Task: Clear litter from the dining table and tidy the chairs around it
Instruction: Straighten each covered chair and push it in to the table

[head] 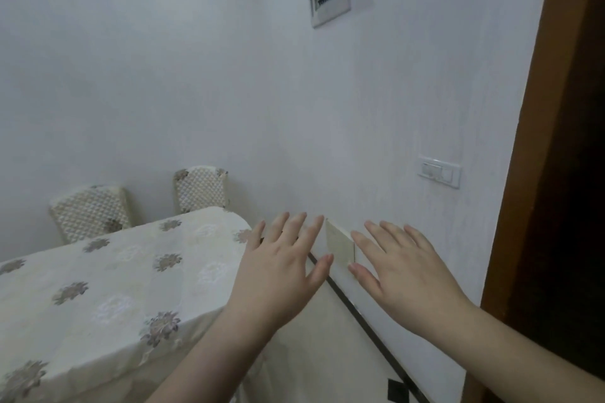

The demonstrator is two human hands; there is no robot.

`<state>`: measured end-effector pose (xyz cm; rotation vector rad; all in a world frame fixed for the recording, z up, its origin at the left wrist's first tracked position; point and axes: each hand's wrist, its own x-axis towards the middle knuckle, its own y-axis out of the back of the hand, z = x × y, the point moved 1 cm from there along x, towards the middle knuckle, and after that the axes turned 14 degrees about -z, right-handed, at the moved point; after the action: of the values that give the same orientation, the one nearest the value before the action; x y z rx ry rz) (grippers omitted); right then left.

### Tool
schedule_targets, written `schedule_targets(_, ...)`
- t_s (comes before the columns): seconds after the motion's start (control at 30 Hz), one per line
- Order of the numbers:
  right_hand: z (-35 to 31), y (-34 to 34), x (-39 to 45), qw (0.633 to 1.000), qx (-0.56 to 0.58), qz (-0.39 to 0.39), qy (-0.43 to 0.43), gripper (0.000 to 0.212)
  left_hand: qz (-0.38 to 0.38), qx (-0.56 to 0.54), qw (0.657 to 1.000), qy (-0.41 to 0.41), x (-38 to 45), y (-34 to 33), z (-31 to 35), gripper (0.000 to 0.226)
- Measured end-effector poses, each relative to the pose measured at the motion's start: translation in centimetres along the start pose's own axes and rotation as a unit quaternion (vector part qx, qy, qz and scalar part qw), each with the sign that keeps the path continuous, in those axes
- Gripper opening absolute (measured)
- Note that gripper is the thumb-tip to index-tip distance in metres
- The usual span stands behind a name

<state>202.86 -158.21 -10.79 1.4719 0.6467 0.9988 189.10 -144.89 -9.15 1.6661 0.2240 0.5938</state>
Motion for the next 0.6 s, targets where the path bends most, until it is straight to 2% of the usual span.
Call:
schedule_targets(0.07,0.1,-0.6,1.8,1.0,-0.007,-0.005,-0.001,0.055,-0.019,-0.015,1.0,0.006,1.5,-1.1,-0.7,0.064)
schedule_targets(0.17,0.4,-1.2,5.2,1.0,-0.006,-0.026,-0.009,0.067,-0.023,-0.02,0.999,0.01,4.2,-3.0,-2.7,0.069)
schedule_targets(0.3,1.1,-1.6,10.5,0.999,-0.029,-0.019,-0.009,0.069,-0.012,-0.034,0.999,0.026,8.3,-3.7,-5.9,0.072)
schedule_targets(0.43,1.1,-2.5,15.7,1.0,-0.029,-0.009,0.006,0.082,-0.02,-0.017,0.999,0.04,12.8,-4.1,-8.8,0.076)
schedule_targets(0.6,1.4,-4.3,21.1,1.0,-0.01,-0.021,-0.019,0.064,-0.052,-0.013,0.998,0.044,17.4,-5.9,-10.8,0.078)
